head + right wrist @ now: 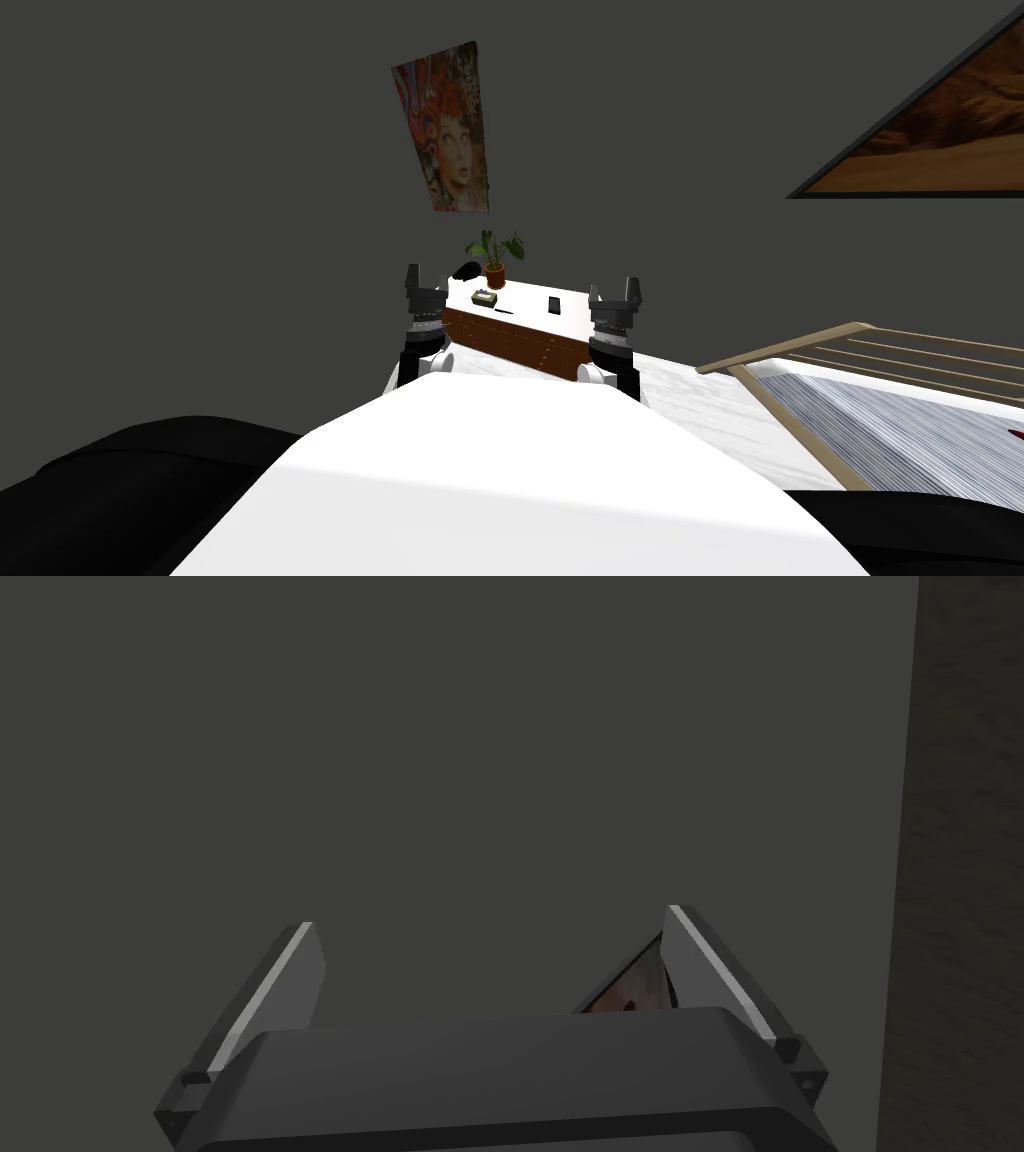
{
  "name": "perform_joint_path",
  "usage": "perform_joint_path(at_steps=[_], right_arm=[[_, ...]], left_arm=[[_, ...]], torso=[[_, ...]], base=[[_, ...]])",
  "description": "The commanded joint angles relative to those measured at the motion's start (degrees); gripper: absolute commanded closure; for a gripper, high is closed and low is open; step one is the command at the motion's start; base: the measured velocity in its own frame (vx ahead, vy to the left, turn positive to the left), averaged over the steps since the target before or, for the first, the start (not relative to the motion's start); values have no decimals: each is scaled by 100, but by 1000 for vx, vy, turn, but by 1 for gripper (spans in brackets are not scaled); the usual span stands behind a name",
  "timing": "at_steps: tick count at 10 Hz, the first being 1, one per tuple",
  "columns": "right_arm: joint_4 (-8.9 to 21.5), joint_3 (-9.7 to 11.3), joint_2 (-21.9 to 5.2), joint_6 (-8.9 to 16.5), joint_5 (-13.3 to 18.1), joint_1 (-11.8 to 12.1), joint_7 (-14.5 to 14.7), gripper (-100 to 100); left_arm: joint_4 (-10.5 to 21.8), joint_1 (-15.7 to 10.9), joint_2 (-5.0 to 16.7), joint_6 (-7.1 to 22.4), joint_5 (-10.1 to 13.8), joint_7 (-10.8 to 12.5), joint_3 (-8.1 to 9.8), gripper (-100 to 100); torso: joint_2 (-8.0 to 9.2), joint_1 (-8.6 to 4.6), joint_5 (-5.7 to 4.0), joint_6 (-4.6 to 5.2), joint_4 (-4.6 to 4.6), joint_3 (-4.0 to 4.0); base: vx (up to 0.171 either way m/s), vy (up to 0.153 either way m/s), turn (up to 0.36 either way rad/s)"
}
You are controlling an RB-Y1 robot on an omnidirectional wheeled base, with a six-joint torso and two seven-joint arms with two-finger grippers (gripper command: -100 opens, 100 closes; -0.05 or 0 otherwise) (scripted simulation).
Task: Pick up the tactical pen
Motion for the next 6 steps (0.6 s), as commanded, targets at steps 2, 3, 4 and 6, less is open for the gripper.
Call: perform_joint_path(at_steps=[2, 3, 4, 6], right_arm=[[0, 0, 0, 0, 0, 0, 0, 0], [0, 0, 0, 0, 0, 0, 0, 0], [0, 0, 0, 0, 0, 0, 0, 0], [0, 0, 0, 0, 0, 0, 0, 0]], left_arm=[[241, -223, 319, 366, -39, 6, 49, -100], [351, -329, 406, 541, -58, 10, 73, -100], [476, -451, 483, 721, -81, 15, 101, -100], [614, -589, 551, 975, -108, 20, 133, -100]], torso=[[-3, 1, 0, 1, -1, -2], [-5, -1, 0, 0, -1, -3], [-5, -3, 0, 1, -1, -3], [-4, -6, -1, 0, -1, -2]], base=[[7, -7, -4], [7, -13, -3], [3, -16, -5], [2, -16, -3]])
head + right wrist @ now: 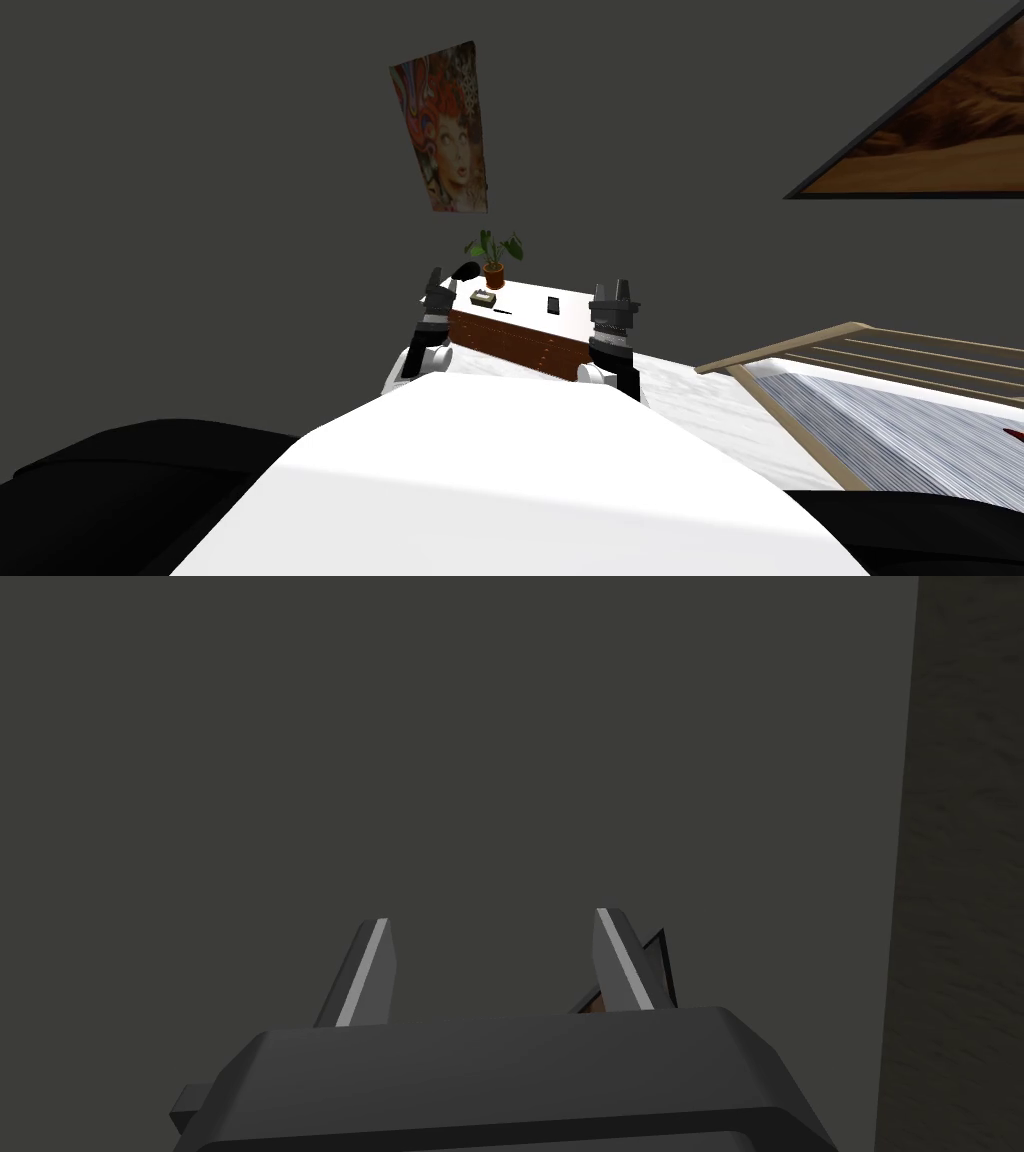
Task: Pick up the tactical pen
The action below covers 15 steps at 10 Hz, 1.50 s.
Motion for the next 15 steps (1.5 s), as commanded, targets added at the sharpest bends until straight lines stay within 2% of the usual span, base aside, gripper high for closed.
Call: perform_joint_path(at_steps=[1, 2, 3, 4, 5, 6, 7, 8, 9, 10, 11, 12, 13, 14, 15], right_arm=[[0, 0, 0, 0, 0, 0, 0, 0], [0, 0, 0, 0, 0, 0, 0, 0], [0, 0, 0, 0, 0, 0, 0, 0], [0, 0, 0, 0, 0, 0, 0, 0], [0, 0, 0, 0, 0, 0, 0, 0], [0, 0, 0, 0, 0, 0, 0, 0], [0, 0, 0, 0, 0, 0, 0, 0], [0, 0, 0, 0, 0, 0, 0, 0], [0, 0, 0, 0, 0, 0, 0, 0], [0, 0, 0, 0, 0, 0, 0, 0], [0, 0, 0, 0, 0, 0, 0, 0], [0, 0, 0, 0, 0, 0, 0, 0], [0, 0, 0, 0, 0, 0, 0, 0], [0, 0, 0, 0, 0, 0, 0, 0], [0, 0, 0, 0, 0, 0, 0, 0]], left_arm=[[152, -205, 52, 286, -48, -14, 25, -100], [152, -205, 52, 379, -48, -14, 25, -100], [311, -368, 102, 587, -80, -7, 64, -100], [311, -368, 102, 653, -80, -7, 64, -100], [478, -540, 143, 874, -116, 1, 106, -100], [478, -540, 143, 944, -116, 1, 106, -100], [652, -721, 177, 1148, -153, 9, 148, -100], [652, -721, 177, 1250, -153, 9, 148, -100], [833, -910, 204, 1422, -191, 17, 192, -100], [833, -910, 204, 1568, -191, 17, 192, -100], [1021, -1103, 225, 1725, -229, 25, 236, -100], [1021, -1103, 225, 1878, -229, 25, 236, -100], [1021, -1103, 225, 1902, -229, 25, 236, -100], [1214, -1301, 240, 2145, -267, 31, 280, -100], [1214, -1301, 240, 2244, -267, 31, 280, -100]], torso=[[0, 0, 0, 0, 0, 0], [0, 1, 0, 1, 0, 0], [1, 1, 0, 0, 0, 0], [0, 1, 0, 0, 0, 0], [1, 2, 0, 0, 0, 1], [0, 1, 0, 0, 0, 0], [1, 1, 0, 0, 0, 1], [1, 0, 0, 0, 0, 1], [2, 0, 0, 0, 0, 1], [2, -2, 0, 0, 0, 1], [2, -1, 0, 0, 1, 1], [2, -2, 0, 0, 0, 1], [2, -1, -1, -1, 0, 1], [3, 1, 0, -1, 1, 2], [1, 0, 0, 0, 0, 1]], base=[[0, -12, -2], [-1, -9, -3], [0, -10, -3], [0, -9, -3], [-2, -14, -2], [-2, -12, -4], [-2, -15, -5], [-4, -15, -3], [-6, -19, -9], [-4, -15, -6], [-2, -19, -10], [-3, -18, -6], [-2, -8, 1], [-2, -15, -14], [-1, -17, -10]])
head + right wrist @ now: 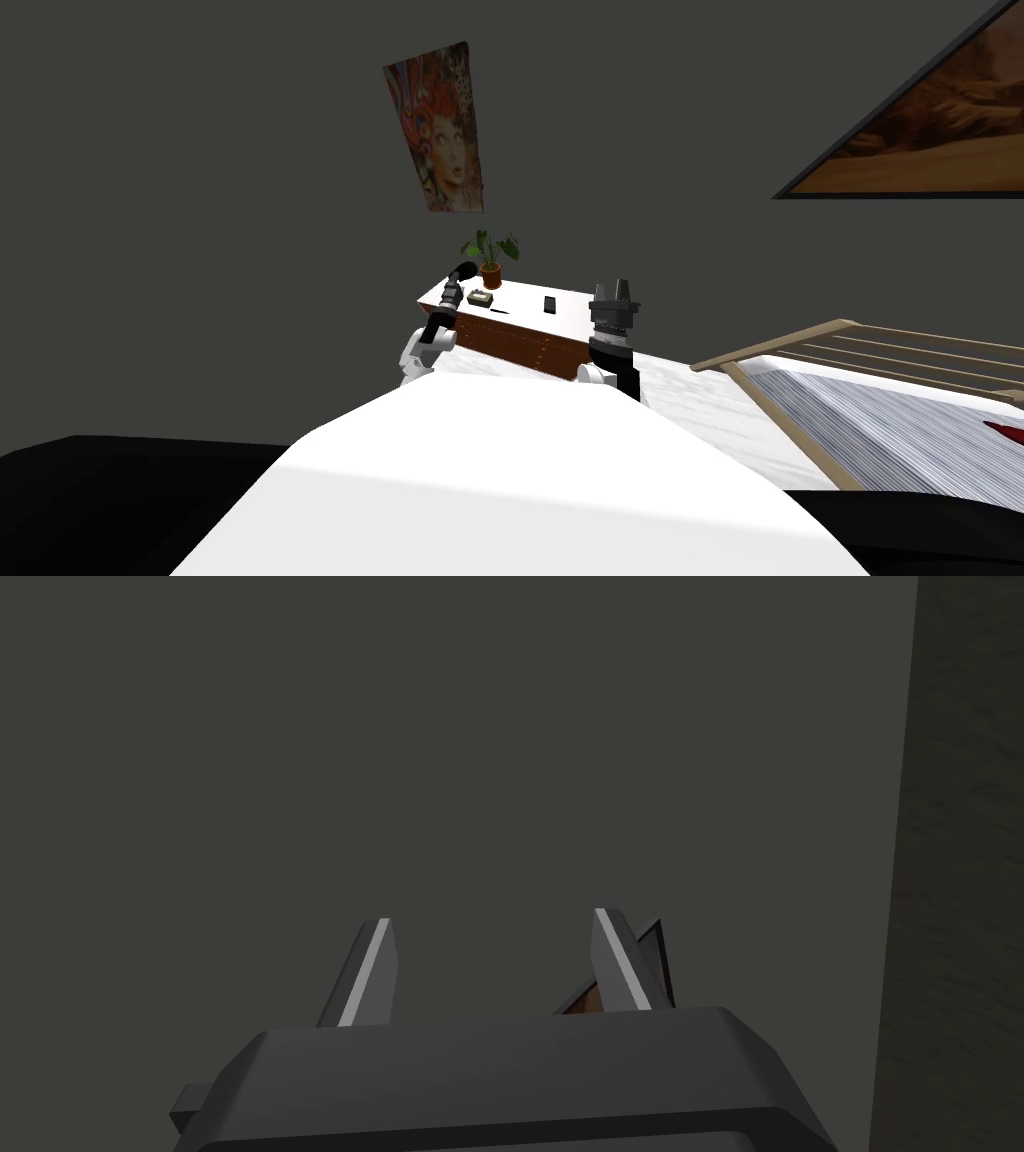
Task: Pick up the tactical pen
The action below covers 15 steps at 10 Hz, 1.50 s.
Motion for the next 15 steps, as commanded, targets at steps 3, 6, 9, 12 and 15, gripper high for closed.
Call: perform_joint_path(at_steps=[3, 6, 9, 12, 15], right_arm=[[0, 0, 0, 0, 0, 0, 0, 0], [0, 0, 0, 0, 0, 0, 0, 0], [0, 0, 0, 0, 0, 0, 0, 0], [0, 0, 0, 0, 0, 0, 0, 0], [0, 0, 0, 0, 0, 0, 0, 0]], left_arm=[[372, -416, 4, 644, -86, 2, 80, -100], [579, -619, 9, 1079, -118, 3, 119, -100], [791, -820, 12, 1534, -148, 2, 158, -100], [1005, -1019, 15, 1943, -175, -1, 193, -100], [1221, -1213, 16, 2313, -199, -8, 227, -100]], torso=[[1, -4, -1, 0, 0, 1], [1, 2, 0, -1, 0, 0], [-2, -4, -1, 1, 0, -1], [-2, -1, 0, 1, 0, -1], [-5, -4, -1, -2, -1, -3]], base=[[-2, -27, -18], [1, -17, -13], [4, -23, -22], [6, -15, -20], [13, -22, -18]])
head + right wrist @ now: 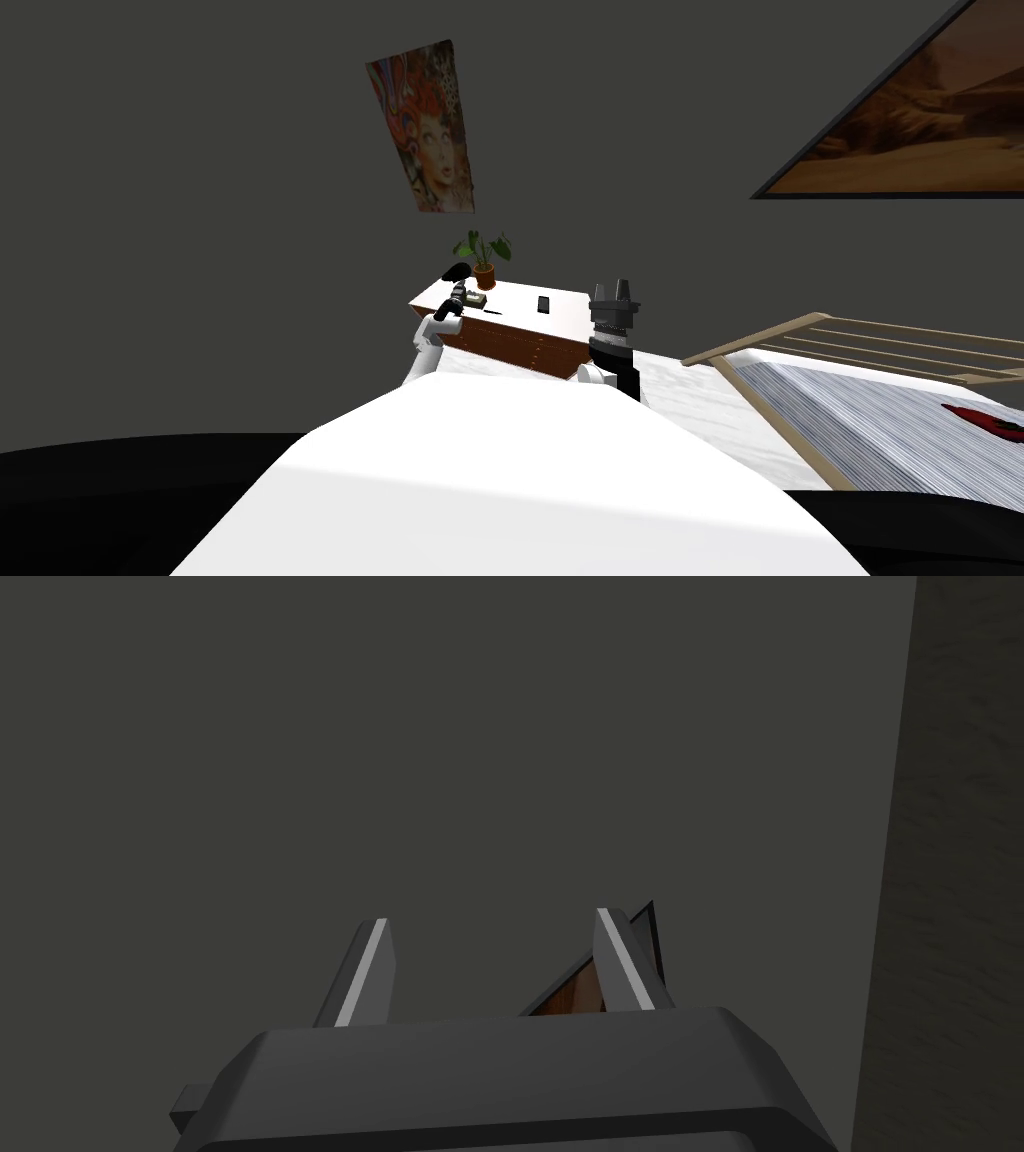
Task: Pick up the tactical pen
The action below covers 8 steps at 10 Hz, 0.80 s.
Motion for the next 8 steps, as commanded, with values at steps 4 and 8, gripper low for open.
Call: perform_joint_path(at_steps=[4, 8], right_arm=[[0, 0, 0, 0, 0, 0, 0, 0], [0, 0, 0, 0, 0, 0, 0, 0]], left_arm=[[441, -386, -11, 759, -42, -22, 62, -100], [858, -721, -25, 1489, -62, -53, 109, -100]], torso=[[-6, -5, -1, 2, -1, -3], [-10, -5, -1, 2, -2, -5]], base=[[17, -19, -36], [27, -21, -42]])
